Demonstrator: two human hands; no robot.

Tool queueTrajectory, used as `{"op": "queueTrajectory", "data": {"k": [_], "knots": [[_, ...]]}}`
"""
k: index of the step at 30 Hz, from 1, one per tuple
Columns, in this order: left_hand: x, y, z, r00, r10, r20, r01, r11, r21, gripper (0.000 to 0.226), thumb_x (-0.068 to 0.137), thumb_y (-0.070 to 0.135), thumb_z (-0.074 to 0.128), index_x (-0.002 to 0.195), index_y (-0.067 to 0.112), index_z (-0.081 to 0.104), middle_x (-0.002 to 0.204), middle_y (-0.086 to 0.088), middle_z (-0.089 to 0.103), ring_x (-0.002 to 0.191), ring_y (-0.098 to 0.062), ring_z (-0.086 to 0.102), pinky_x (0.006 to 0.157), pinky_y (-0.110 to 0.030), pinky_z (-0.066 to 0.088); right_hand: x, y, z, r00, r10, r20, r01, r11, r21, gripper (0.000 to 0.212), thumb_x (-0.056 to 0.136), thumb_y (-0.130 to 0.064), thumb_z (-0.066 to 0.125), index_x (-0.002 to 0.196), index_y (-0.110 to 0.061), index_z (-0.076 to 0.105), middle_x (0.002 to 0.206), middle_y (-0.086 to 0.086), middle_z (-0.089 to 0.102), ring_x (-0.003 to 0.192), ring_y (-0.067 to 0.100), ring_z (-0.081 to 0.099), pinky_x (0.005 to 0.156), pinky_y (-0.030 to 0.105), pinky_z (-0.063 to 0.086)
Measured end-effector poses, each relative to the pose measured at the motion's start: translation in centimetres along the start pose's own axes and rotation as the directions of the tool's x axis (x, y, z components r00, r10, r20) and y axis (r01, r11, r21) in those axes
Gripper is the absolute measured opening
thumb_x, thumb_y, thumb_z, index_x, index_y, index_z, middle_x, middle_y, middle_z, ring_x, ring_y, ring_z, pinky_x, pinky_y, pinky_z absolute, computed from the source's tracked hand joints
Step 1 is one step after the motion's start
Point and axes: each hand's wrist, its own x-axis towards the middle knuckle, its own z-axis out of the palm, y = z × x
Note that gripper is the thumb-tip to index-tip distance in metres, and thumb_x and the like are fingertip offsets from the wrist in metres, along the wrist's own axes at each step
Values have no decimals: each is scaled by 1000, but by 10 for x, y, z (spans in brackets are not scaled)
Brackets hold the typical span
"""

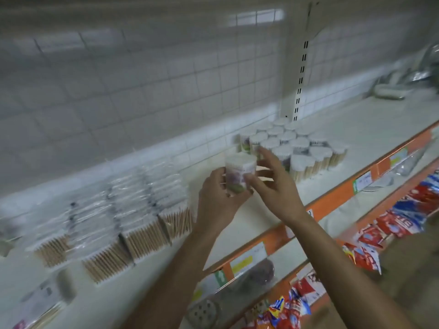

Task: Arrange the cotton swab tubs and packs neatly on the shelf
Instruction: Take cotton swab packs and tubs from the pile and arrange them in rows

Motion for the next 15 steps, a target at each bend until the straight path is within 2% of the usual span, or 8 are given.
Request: {"op": "queueTrajectory", "data": {"k": [2,4,7,9,11,13,15], "knots": [[15,-3,11,1000,7,-8,-6,1000,25,51,58,44,79,102,31,57,97,9,67,87,-5,65,80,-35,56,19,5,-9,999,-37,16,38,996,-84,58,84,-22,69,136,-28,44,121,-6,54,97,10,60,79,21,53],[28,-5,23,1000,-2,-13,2,998,65,51,64,42,81,106,29,57,100,9,66,88,-5,64,81,-32,54,41,9,-18,995,-79,67,90,978,-188,48,83,-18,70,128,-23,54,121,-4,54,96,8,58,83,18,50],[52,-7,41,997,-15,-76,22,995,96,42,71,41,77,104,25,57,96,10,66,85,-4,64,79,-30,54,79,16,-27,979,-112,168,162,932,-324,38,81,-15,71,118,-18,64,116,3,58,91,12,59,79,4,43],[69,-7,52,992,-44,-116,56,993,107,39,73,41,76,103,24,57,94,11,65,86,-7,64,80,-31,53,106,20,-32,958,-123,259,220,894,-391,36,81,-13,71,116,-14,65,116,7,60,95,17,60,83,9,42],[85,-7,61,986,-77,-149,94,989,110,38,74,37,75,104,23,57,96,12,63,90,-11,64,84,-31,52,134,24,-35,917,-169,361,322,847,-423,32,82,-11,69,114,-10,67,113,10,63,99,22,59,90,24,44],[100,-8,69,979,-83,-187,103,990,97,34,75,31,76,102,25,57,95,12,62,92,-11,64,83,-25,52,164,31,-37,866,-210,454,426,787,-446,29,83,-11,67,112,-11,69,109,11,65,99,23,59,89,24,42],[116,-11,75,971,-112,-210,132,987,86,35,76,29,77,105,22,59,97,9,64,90,-10,63,75,-13,48,194,42,-35,815,-215,538,498,735,-461,28,84,-14,67,112,-14,69,110,10,65,98,22,61,88,22,41]]}}
